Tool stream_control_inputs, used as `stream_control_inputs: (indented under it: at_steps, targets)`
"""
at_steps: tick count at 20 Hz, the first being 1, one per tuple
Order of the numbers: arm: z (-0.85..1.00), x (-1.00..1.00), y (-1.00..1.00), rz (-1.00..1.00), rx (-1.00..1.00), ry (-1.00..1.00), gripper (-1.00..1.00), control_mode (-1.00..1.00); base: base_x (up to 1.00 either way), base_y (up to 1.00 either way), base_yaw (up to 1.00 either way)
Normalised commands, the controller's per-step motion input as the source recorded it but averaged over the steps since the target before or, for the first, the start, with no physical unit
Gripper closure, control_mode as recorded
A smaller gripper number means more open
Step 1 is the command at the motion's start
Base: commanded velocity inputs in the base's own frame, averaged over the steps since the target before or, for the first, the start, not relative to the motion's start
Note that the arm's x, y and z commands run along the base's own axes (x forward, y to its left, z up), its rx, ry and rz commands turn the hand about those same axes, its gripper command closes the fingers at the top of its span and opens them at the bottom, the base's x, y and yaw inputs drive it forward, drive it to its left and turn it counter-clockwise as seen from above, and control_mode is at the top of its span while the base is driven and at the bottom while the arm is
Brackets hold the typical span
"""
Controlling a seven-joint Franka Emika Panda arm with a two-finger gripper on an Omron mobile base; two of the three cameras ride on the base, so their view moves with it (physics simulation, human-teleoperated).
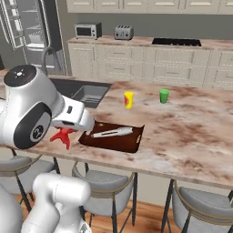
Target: Gather the onion and avocado from the fridge and place them on a tray on the dining counter. Then gather the fishs from the fridge and place them on the other tray.
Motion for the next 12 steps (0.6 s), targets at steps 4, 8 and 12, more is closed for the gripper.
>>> stream_control_inputs:
  at_steps: [4,8,12]
  targets:
    - [-0.14,0.99,-0.16,0.22,0.08,0.09,1.00,-1.00,0.00,0.00,0.00]
    - [-0.31,1.00,-0.14,0.08,0.06,0.15,1.00,-1.00,0.00,0.00,0.00]
    - [-0.45,1.00,-0.01,0.00,0.01,0.22,1.00,-1.00,0.00,0.00,0.00]
